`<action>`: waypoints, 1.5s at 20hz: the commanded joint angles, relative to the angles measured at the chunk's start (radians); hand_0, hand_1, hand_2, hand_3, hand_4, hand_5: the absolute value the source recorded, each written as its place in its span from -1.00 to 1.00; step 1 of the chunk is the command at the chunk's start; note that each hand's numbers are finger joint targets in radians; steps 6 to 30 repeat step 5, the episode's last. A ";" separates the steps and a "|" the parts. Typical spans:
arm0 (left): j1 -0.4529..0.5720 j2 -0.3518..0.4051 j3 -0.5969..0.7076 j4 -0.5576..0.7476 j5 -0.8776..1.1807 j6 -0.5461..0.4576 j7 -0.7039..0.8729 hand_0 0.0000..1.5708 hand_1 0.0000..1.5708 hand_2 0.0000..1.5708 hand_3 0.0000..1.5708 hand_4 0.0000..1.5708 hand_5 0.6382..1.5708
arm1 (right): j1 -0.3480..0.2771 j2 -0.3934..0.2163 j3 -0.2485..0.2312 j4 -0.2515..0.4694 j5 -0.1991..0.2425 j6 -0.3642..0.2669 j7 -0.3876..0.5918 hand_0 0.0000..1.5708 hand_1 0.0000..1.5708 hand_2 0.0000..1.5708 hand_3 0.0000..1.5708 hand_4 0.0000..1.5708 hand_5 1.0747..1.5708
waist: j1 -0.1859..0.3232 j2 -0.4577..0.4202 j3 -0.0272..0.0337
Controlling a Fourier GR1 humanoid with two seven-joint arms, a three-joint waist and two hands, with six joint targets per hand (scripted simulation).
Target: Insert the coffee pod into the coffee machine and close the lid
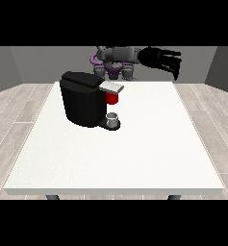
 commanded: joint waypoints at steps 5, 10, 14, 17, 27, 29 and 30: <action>0.105 0.034 0.085 0.053 0.034 0.023 0.009 -1.00 -1.00 -1.00 -1.00 -0.66 1.00 | 0.130 0.156 0.091 -0.033 -0.038 0.053 -0.089 -1.00 -1.00 -1.00 -1.00 -0.67 1.00 | -0.169 -0.158 -0.0002; 0.105 0.034 0.085 0.053 0.034 0.023 0.009 -1.00 -1.00 -1.00 -1.00 -0.66 1.00 | 0.130 0.156 0.091 -0.033 -0.038 0.053 -0.089 -1.00 -1.00 -1.00 -1.00 -0.67 1.00 | -0.169 -0.158 -0.0002; 0.105 0.034 0.085 0.053 0.034 0.023 0.009 -1.00 -1.00 -1.00 -1.00 -0.66 1.00 | 0.130 0.156 0.091 -0.033 -0.038 0.053 -0.089 -1.00 -1.00 -1.00 -1.00 -0.67 1.00 | -0.169 -0.158 -0.0002; 0.105 0.034 0.085 0.053 0.034 0.023 0.009 -1.00 -1.00 -1.00 -1.00 -0.66 1.00 | 0.130 0.156 0.091 -0.033 -0.038 0.053 -0.089 -1.00 -1.00 -1.00 -1.00 -0.67 1.00 | -0.169 -0.158 -0.0002; 0.105 0.034 0.085 0.053 0.034 0.023 0.009 -1.00 -1.00 -1.00 -1.00 -0.66 1.00 | 0.130 0.156 0.091 -0.033 -0.038 0.053 -0.089 -1.00 -1.00 -1.00 -1.00 -0.67 1.00 | -0.169 -0.158 -0.0002; 0.105 0.034 0.085 0.053 0.034 0.023 0.009 -1.00 -1.00 -1.00 -1.00 -0.66 1.00 | 0.130 0.156 0.091 -0.033 -0.038 0.053 -0.089 -1.00 -1.00 -1.00 -1.00 -0.67 1.00 | -0.169 -0.158 -0.0002; 0.105 0.034 0.085 0.053 0.034 0.023 0.009 -1.00 -1.00 -1.00 -1.00 -0.66 1.00 | 0.130 0.156 0.091 -0.033 -0.038 0.053 -0.089 -1.00 -1.00 -1.00 -1.00 -0.67 1.00 | -0.169 -0.158 -0.0002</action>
